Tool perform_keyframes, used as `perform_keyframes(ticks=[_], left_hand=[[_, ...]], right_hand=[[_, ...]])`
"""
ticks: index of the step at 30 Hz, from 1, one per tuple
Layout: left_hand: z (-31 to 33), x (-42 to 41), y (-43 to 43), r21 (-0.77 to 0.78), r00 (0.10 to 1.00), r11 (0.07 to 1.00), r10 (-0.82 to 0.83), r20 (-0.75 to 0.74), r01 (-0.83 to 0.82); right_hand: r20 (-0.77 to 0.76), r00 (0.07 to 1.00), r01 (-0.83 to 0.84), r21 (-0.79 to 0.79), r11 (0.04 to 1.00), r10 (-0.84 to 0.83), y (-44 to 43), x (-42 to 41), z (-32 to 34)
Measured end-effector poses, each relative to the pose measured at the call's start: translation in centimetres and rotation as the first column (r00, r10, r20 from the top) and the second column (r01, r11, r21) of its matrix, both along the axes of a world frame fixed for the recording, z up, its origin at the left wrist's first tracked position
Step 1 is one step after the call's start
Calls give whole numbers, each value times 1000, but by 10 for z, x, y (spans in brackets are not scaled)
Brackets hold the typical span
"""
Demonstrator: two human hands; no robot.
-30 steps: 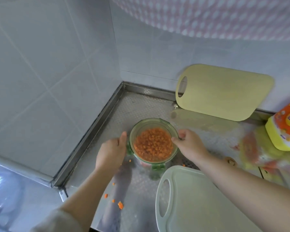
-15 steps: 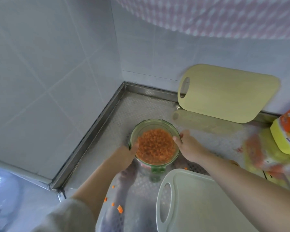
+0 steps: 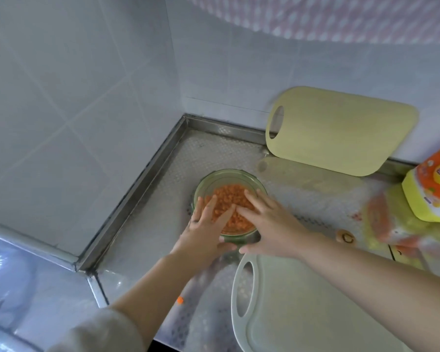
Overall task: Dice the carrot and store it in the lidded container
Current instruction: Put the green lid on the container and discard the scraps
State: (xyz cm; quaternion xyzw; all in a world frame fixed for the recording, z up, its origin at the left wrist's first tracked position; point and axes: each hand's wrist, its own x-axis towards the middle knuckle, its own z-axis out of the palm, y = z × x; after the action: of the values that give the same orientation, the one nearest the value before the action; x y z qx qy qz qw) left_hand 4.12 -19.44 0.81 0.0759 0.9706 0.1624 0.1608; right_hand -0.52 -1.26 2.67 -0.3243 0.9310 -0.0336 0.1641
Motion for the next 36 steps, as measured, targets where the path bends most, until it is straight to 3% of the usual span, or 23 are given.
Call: perform_keyframes(ticks=[5,11,13,15,17,19,21,24,28,32,34,36], left_hand=[[-13,-8,3,-290,995,955,-73,-62,52],[-7,-17,6,-247,998,969,-2,-58,-12],[-9,-9,10,-197,979,979,10,-205,-52],[-21,11,16,-114,875,994,-58,-480,4],[-40,37,27,-80,771,974,-215,-600,210],[-59,57,36,-194,756,911,-411,-509,364],[-73,68,40,-242,795,877,-480,-371,416],[-79,75,43,-239,820,859,-506,-267,452],[-74,73,43,-248,818,855,-512,-263,456],[-76,77,37,-114,814,903,-424,-397,415],[-75,80,30,-45,826,935,-333,-454,352],[-77,82,25,-27,817,944,-299,-492,329]], right_hand=[[-158,986,36,-102,994,-52,-3,-2,-17],[-156,986,32,-195,980,-63,2,-15,-22],[-142,980,97,-282,955,-142,18,-15,-16],[-190,931,222,-384,896,-312,47,-3,-21],[-203,886,355,-286,890,-418,72,22,-32],[-129,876,465,-22,885,-464,80,49,-49],[-41,853,518,173,837,-520,75,66,-60],[45,842,519,198,831,-537,54,75,-67],[72,897,430,82,899,-435,23,71,-73],[88,985,160,-160,974,-147,11,63,-77],[95,994,91,-345,934,-62,21,63,-73],[52,985,171,-488,856,-168,42,72,-67]])
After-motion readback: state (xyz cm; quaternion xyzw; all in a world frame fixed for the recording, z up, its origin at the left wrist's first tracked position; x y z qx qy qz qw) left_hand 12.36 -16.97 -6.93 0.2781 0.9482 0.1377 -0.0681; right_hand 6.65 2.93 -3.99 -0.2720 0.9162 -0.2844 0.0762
